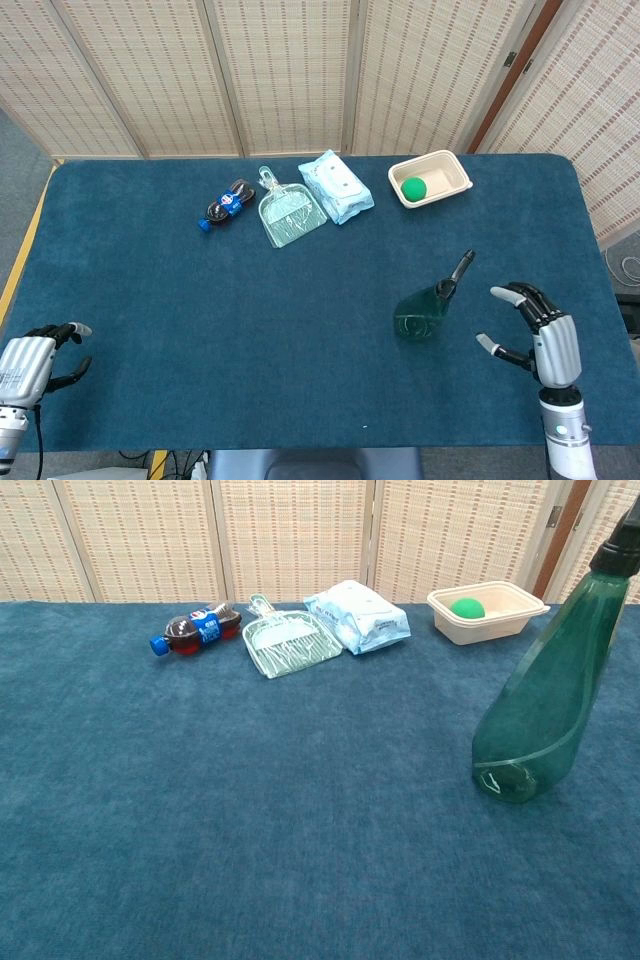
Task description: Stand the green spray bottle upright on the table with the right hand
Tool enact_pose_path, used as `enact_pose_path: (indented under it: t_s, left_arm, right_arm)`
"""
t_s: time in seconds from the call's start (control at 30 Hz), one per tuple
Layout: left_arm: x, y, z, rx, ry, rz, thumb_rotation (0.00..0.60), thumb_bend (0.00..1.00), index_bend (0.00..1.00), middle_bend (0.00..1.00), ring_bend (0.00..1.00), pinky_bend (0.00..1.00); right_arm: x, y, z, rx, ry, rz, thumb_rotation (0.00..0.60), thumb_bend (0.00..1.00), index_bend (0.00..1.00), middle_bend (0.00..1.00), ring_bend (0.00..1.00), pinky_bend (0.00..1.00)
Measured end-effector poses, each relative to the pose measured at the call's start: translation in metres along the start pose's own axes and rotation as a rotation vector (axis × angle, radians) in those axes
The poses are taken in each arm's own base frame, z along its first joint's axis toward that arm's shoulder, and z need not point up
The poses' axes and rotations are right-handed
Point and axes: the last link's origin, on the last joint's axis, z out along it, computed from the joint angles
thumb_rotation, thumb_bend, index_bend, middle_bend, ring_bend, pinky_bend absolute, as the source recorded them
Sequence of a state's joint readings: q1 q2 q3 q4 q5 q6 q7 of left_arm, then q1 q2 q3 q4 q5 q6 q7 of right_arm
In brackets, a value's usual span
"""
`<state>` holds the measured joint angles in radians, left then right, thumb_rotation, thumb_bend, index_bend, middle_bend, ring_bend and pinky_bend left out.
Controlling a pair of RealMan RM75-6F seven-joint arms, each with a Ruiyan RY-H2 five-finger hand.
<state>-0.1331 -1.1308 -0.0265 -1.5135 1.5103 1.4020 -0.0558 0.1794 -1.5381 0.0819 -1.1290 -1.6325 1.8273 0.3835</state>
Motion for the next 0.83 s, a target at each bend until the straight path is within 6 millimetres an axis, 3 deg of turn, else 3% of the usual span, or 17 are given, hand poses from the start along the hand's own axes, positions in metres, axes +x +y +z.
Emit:
enact_pose_path:
  t_s: [0.47, 0.83]
  left_arm:
    - [0.019, 0.004, 0.016, -0.016, 0.045, 0.037, 0.6, 0.3, 0.39, 0.47, 0.43, 0.47]
    - [0.027, 0.005, 0.03, -0.007, 0.066, 0.055, 0.6, 0.3, 0.39, 0.44, 0.42, 0.47]
  right_arm:
    - [0.059, 0.013, 0.003, -0.096, -0.19, -0.444, 0.6, 0.01, 0.33, 0.38, 0.3, 0.49]
    - [0.079, 0.004, 0.014, -0.344, -0.434, -0.728, 0.6, 0.01, 0.33, 0.37, 0.29, 0.49]
